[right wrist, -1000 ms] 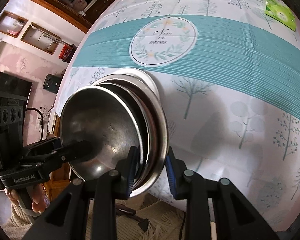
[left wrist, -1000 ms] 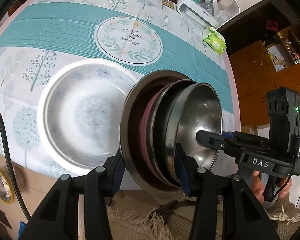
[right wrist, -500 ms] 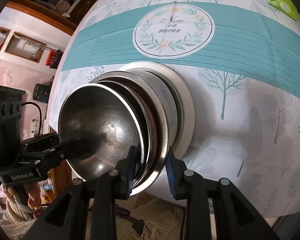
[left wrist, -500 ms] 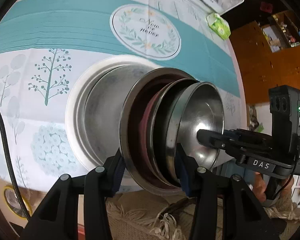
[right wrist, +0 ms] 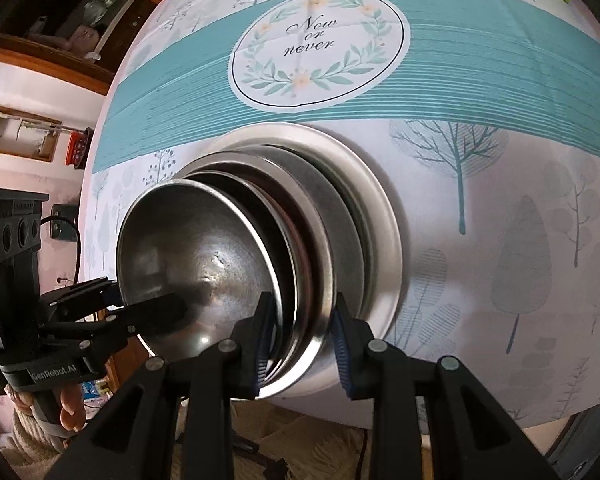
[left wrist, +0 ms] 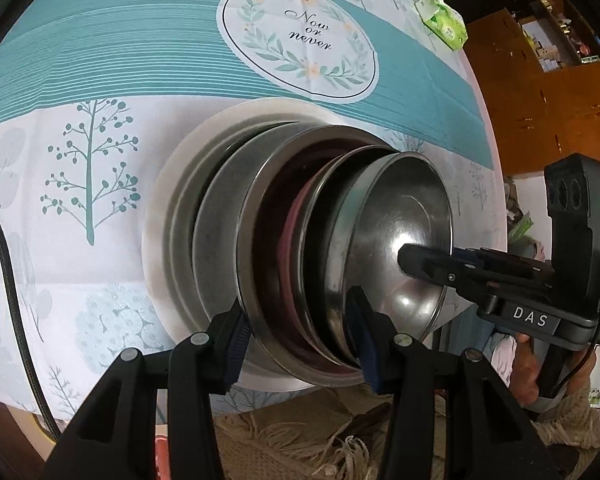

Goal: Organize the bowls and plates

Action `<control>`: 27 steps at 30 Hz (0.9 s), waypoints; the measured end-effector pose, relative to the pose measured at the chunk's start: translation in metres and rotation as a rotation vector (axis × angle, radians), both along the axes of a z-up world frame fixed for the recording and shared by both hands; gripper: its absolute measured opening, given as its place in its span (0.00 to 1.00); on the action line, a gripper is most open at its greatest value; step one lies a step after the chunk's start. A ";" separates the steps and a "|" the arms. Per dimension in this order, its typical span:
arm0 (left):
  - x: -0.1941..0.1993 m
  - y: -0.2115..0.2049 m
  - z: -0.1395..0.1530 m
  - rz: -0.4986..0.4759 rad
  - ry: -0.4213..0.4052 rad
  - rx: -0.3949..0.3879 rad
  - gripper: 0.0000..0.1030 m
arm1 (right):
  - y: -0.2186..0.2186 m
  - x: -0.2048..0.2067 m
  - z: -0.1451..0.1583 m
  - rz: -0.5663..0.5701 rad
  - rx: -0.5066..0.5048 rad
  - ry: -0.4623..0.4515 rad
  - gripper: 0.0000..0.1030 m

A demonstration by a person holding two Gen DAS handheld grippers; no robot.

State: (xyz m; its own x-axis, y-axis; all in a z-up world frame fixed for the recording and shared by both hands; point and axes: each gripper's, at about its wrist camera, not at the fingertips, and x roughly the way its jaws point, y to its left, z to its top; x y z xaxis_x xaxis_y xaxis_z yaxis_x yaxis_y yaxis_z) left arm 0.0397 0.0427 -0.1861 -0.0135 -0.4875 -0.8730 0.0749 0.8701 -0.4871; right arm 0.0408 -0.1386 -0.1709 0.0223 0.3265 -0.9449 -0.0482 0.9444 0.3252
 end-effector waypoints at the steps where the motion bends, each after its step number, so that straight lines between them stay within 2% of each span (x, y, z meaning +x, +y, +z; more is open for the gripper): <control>1: 0.002 0.001 -0.001 -0.005 0.003 0.000 0.44 | 0.000 0.001 -0.001 -0.002 0.000 0.001 0.27; 15: 0.005 -0.001 -0.006 -0.054 0.028 0.007 0.45 | 0.001 0.000 -0.005 -0.012 -0.002 0.006 0.27; 17: 0.004 -0.001 -0.006 -0.055 0.030 0.011 0.47 | 0.002 0.000 -0.004 -0.004 -0.008 0.003 0.27; 24: -0.001 -0.002 0.012 -0.070 -0.050 0.025 0.70 | 0.008 -0.001 0.001 0.014 -0.045 -0.021 0.30; 27: -0.002 -0.001 0.021 -0.070 -0.080 0.036 0.71 | 0.008 -0.003 0.005 0.011 -0.054 -0.041 0.31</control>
